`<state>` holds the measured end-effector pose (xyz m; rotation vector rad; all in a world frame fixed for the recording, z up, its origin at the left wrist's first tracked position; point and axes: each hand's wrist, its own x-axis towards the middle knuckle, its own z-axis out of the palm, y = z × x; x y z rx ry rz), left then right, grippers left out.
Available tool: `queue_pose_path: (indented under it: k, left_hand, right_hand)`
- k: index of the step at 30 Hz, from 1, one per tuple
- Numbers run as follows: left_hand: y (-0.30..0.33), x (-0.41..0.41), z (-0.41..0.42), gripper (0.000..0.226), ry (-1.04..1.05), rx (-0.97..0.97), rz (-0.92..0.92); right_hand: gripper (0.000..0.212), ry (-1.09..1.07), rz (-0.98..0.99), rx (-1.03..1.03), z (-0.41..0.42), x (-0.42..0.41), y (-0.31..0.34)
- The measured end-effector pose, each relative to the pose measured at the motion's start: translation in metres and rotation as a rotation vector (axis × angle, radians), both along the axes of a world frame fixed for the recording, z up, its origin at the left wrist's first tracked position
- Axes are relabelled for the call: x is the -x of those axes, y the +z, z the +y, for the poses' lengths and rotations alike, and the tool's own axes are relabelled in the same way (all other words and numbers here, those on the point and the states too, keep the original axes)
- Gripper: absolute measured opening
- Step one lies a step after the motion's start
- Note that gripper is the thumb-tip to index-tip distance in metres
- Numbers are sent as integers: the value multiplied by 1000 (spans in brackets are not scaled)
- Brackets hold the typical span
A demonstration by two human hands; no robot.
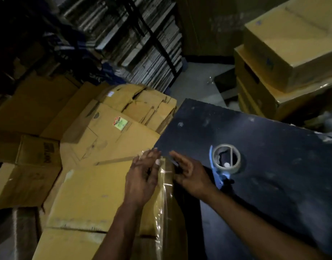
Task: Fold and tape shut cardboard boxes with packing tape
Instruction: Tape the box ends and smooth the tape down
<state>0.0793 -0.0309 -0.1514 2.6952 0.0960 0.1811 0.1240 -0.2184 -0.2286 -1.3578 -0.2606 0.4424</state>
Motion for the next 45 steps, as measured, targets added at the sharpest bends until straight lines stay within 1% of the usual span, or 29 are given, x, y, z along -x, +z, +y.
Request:
queue_pose_path:
  k: [2, 4, 8, 10, 14, 17, 19, 21, 22, 23, 24, 26, 28, 29, 31, 33, 35, 36, 40, 45]
  left_hand:
    - [0, -1, -1, 43, 3, -14, -40]
    - [0, -4, 1, 42, 14, -18, -62]
    - [-3, -3, 4, 46, -20, -15, -72]
    - [-4, -3, 3, 48, -18, -20, -65]
    - [-4, -1, 1, 48, -4, -30, -67]
    - [-1, -3, 0, 48, -3, -15, -61]
    - [-2, -3, -1, 44, -4, -21, -66]
    - [-4, -2, 0, 41, 4, -6, -81]
    - [-6, -2, 1, 40, 5, 5, -86]
    - [-7, -2, 2, 39, 2, 15, -86]
    - [-8, -2, 3, 38, 0, 25, -83]
    - [-8, -3, 3, 35, 4, 47, -78]
    - [-7, -4, 3, 36, 9, 69, -70]
    - [-7, -4, 3, 37, 12, 74, -70]
    - [-8, -4, 4, 40, 25, 77, -67]
    - [-8, -4, 4, 43, 41, 82, -50]
    - [-7, -3, 3, 45, 41, 78, -39]
    - [-7, -3, 2, 45, 35, 72, -41]
    - [-7, -3, 3, 43, 32, 55, -53]
    - [-11, -3, 6, 44, 38, 58, -59]
  right_hand:
    - [69, -70, -15, -35, 8, 6, -6]
    - [71, -110, -57, -17, 13, 13, -9]
    - [85, -155, -327, 142, 21, 32, -17]
    - [90, -160, -382, 183, 25, 41, -19]
    - [81, -233, -423, 222, 19, 53, -16]
    - [80, -288, -323, 224, 12, 45, -12]
    - [85, -222, -261, 223, 13, 37, -7]
    - [87, -149, -284, 225, 20, 39, -5]
    - [85, -144, -289, 224, 22, 41, -7]
    - [80, -155, -281, 217, 21, 41, -9]
    - [70, -176, -257, 211, 17, 41, -9]
    - [41, -225, -162, 162, 3, 35, -2]
    - [21, -254, -38, 70, -9, 24, 19]
    - [16, -237, 13, 8, -12, 17, 30]
    - [30, -169, 20, -63, -9, 2, 46]
    - [29, -117, 30, -29, 0, -6, 53]
    - [37, -142, 61, -14, 8, -9, 44]
    - [38, -158, 81, -30, 10, -10, 39]
    - [32, -94, 219, -159, 14, -21, 19]
    - [30, -9, 307, -251, 23, -33, 0]
